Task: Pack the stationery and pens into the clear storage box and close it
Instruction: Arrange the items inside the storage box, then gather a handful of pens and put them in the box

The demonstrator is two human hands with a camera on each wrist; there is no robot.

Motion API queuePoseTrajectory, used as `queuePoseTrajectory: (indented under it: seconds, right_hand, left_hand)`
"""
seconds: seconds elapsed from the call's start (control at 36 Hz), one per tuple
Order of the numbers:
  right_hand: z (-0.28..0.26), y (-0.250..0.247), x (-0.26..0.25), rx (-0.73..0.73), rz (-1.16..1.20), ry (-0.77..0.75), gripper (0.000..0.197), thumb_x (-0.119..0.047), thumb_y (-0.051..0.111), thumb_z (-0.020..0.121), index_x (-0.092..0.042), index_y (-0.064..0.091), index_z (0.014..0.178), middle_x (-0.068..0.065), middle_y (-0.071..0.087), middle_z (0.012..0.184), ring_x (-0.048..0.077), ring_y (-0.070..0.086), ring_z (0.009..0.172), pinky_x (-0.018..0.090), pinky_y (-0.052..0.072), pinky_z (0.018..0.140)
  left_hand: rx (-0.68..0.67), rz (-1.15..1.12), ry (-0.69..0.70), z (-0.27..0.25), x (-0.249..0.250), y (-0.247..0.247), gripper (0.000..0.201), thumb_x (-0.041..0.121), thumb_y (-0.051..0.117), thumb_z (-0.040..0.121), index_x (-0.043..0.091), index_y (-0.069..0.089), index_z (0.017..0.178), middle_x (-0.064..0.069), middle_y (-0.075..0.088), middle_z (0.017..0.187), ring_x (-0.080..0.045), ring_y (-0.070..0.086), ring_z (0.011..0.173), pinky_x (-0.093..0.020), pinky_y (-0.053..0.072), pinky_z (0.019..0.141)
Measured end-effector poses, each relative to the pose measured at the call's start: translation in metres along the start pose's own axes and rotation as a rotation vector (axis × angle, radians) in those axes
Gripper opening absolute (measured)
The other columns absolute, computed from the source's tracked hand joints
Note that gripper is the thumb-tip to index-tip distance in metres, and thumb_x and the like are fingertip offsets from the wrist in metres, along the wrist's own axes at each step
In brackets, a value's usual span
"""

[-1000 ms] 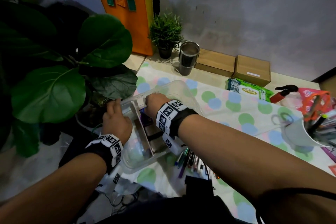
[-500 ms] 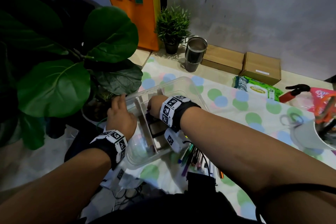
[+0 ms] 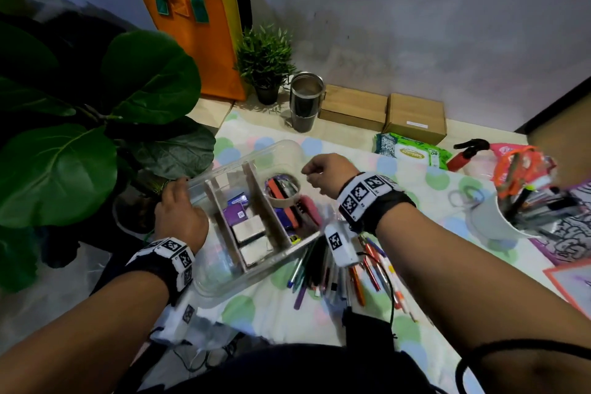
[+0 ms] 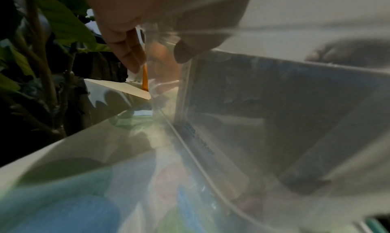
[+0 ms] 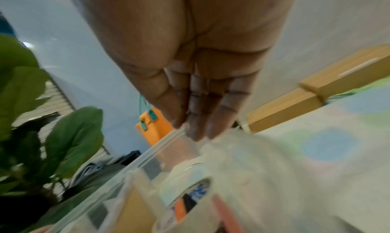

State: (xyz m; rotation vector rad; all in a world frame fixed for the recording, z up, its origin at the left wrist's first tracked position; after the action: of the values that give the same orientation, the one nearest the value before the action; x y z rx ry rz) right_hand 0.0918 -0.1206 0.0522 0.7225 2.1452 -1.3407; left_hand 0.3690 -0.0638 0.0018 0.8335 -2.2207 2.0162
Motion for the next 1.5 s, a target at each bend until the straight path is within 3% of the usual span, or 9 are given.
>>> queuePoseTrajectory:
  seconds: [0.08, 0.19, 0.28, 0.44, 0.64, 0.83, 0.97, 1.06, 1.5]
  right_hand:
    - [-0.006, -0.014, 0.032, 0.054, 0.060, 0.061, 0.020, 0.000, 0.053, 0.088, -0.004, 0.067, 0.103, 0.008, 0.065, 0.090, 0.017, 0.058, 0.070, 0.029, 0.051, 0.068]
    - [-0.017, -0.028, 0.067, 0.125, 0.004, 0.132, 0.023, -0.001, 0.053, 0.087, -0.005, 0.068, 0.104, 0.002, 0.059, 0.089, 0.018, 0.055, 0.084, 0.036, 0.050, 0.086]
    - [-0.028, -0.028, 0.095, 0.122, -0.016, 0.193, 0.024, 0.000, 0.052, 0.087, -0.005, 0.068, 0.104, 0.002, 0.059, 0.089, 0.020, 0.057, 0.086, 0.033, 0.049, 0.082]
    - [-0.058, -0.019, 0.154, 0.085, -0.174, 0.367, 0.026, -0.004, 0.054, 0.086, -0.010, 0.066, 0.109, 0.011, 0.065, 0.116, 0.027, 0.060, 0.108, 0.027, 0.046, 0.087]
    - [-0.098, -0.013, 0.207, 0.152, -0.426, 0.624, 0.036, -0.033, 0.052, 0.091, -0.009, 0.051, 0.118, 0.016, 0.052, 0.124, 0.034, 0.053, 0.112, 0.037, 0.045, 0.093]
    - [-0.126, 0.001, 0.234, 0.191, -0.296, 0.806, 0.069, -0.040, 0.069, 0.073, -0.015, 0.038, 0.129, 0.016, 0.042, 0.130, 0.036, 0.042, 0.122, 0.043, 0.039, 0.102]
    - [-0.145, -0.018, 0.256, 0.410, -0.225, 0.881, 0.068, -0.026, 0.067, 0.072, -0.016, 0.037, 0.133, 0.014, 0.037, 0.136, 0.035, 0.035, 0.126, 0.046, 0.040, 0.099]
    - [-0.150, -0.024, 0.276, 0.395, -0.191, 0.945, 0.072, -0.016, 0.065, 0.075, -0.012, 0.032, 0.139, 0.016, 0.036, 0.139, 0.037, 0.036, 0.128, 0.044, 0.036, 0.104]
    - [-0.131, -0.007, 0.292, 0.304, -0.301, 0.853, 0.030, -0.011, 0.056, 0.086, -0.005, 0.048, 0.114, 0.018, 0.057, 0.116, 0.034, 0.056, 0.108, 0.038, 0.047, 0.092]
  left_hand:
    - [0.003, 0.001, -0.003, 0.000, 0.002, 0.000, 0.064, 0.004, 0.049, 0.085, 0.004, 0.028, 0.145, -0.023, 0.026, 0.150, -0.052, 0.041, 0.119, -0.051, 0.036, 0.102]
    - [0.018, 0.007, 0.006, 0.001, 0.002, 0.001, 0.064, 0.001, 0.051, 0.083, 0.001, 0.031, 0.143, -0.026, 0.029, 0.148, -0.054, 0.042, 0.117, -0.051, 0.035, 0.101]
    - [0.036, 0.021, 0.019, 0.002, 0.001, 0.002, 0.067, 0.002, 0.054, 0.081, 0.001, 0.031, 0.144, -0.027, 0.030, 0.147, -0.052, 0.042, 0.117, -0.051, 0.035, 0.102]
    - [0.046, -0.005, 0.012, 0.001, 0.002, 0.000, 0.069, 0.000, 0.055, 0.079, 0.001, 0.030, 0.144, -0.027, 0.031, 0.146, -0.054, 0.043, 0.115, -0.051, 0.035, 0.102]
    - [0.025, 0.000, 0.015, 0.001, 0.003, -0.001, 0.070, 0.003, 0.053, 0.082, 0.003, 0.026, 0.146, -0.025, 0.027, 0.148, -0.053, 0.040, 0.119, -0.051, 0.033, 0.104]
    - [0.046, 0.002, 0.029, -0.005, 0.008, -0.006, 0.071, 0.018, 0.038, 0.074, 0.000, 0.031, 0.143, -0.028, 0.031, 0.144, -0.056, 0.043, 0.113, -0.053, 0.036, 0.099]
    - [0.044, -0.020, 0.031, -0.005, 0.008, -0.007, 0.065, 0.004, 0.048, 0.081, 0.000, 0.031, 0.143, -0.028, 0.031, 0.145, -0.055, 0.041, 0.117, -0.052, 0.035, 0.102]
    - [0.060, -0.034, 0.027, -0.008, 0.009, -0.009, 0.071, 0.016, 0.038, 0.073, -0.001, 0.033, 0.142, -0.030, 0.033, 0.144, -0.056, 0.042, 0.114, -0.054, 0.036, 0.100]
    - [0.064, -0.055, 0.022, -0.010, 0.014, -0.008, 0.082, 0.022, 0.033, 0.062, -0.004, 0.035, 0.140, -0.031, 0.033, 0.143, -0.058, 0.041, 0.115, -0.055, 0.036, 0.100]
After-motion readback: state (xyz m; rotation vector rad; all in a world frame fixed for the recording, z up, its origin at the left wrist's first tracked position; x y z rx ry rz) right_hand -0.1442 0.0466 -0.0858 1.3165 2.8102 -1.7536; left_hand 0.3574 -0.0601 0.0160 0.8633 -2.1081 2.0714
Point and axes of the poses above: each hand's wrist, its own z-axis towards the middle knuckle, its own y-axis out of the palm, x = y × z, the point moved 7 cm from there along z, towards the middle knuckle
